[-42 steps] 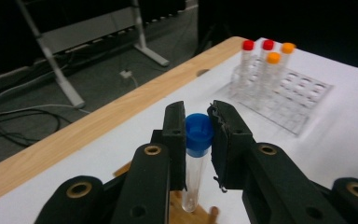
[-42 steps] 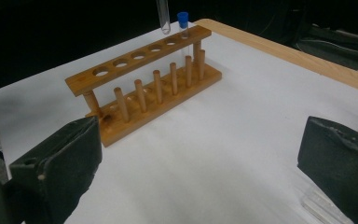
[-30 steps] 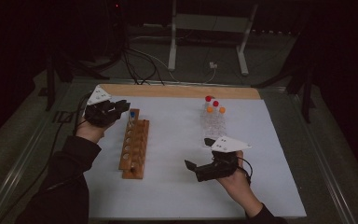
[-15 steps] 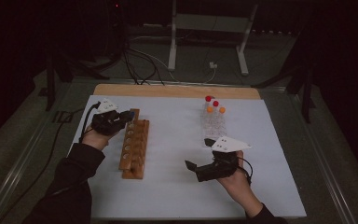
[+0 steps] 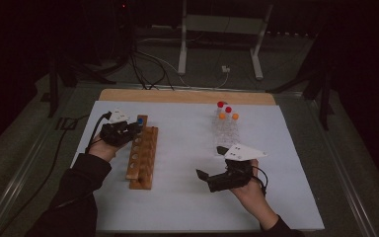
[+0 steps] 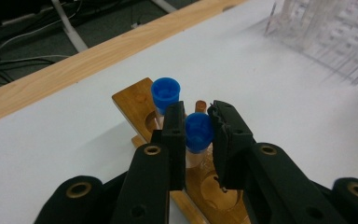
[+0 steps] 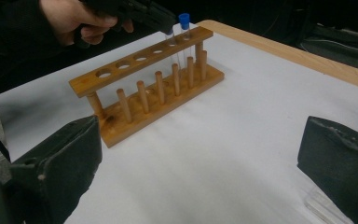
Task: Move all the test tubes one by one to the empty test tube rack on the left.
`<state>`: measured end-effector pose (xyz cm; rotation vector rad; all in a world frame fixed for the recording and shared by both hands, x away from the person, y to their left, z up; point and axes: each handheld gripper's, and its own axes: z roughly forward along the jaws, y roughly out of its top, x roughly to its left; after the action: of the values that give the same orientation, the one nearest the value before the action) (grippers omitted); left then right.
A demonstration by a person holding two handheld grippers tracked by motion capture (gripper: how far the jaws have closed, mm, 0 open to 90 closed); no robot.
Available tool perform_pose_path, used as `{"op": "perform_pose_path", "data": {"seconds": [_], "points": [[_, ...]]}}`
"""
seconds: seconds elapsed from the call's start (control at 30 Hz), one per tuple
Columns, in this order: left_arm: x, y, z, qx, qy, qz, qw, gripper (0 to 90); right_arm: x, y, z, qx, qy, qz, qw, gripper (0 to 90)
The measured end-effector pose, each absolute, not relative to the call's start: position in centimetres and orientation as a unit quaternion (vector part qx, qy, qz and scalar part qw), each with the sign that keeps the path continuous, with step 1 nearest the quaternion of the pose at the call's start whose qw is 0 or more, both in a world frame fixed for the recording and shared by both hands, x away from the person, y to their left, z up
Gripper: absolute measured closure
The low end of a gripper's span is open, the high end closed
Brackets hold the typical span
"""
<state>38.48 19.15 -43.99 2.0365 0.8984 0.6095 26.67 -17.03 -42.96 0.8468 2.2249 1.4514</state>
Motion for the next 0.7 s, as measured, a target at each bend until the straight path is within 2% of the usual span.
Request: {"op": "perform_pose_path", "data": {"seconds": [0.43,0.57,0.63,0.7], "points": [[38.4,18.8,-43.8,0.81,0.358,0.237,0.398,75.3,26.9,-17.8,-42.4,0.302,0.77,0.532,0.181,0.0],[37.6,18.8,-43.4,0.81,0.35,0.233,0.409,62.9,27.0,-18.4,-41.7,0.302,0.772,0.53,0.178,0.0],[37.0,18.9,-43.1,0.806,0.347,0.224,0.425,52.4,27.2,-18.8,-41.4,0.301,0.771,0.53,0.185,0.0],[36.3,18.8,-42.7,0.806,0.337,0.221,0.434,47.7,27.4,-19.2,-41.2,0.301,0.767,0.532,0.194,0.0]]}}
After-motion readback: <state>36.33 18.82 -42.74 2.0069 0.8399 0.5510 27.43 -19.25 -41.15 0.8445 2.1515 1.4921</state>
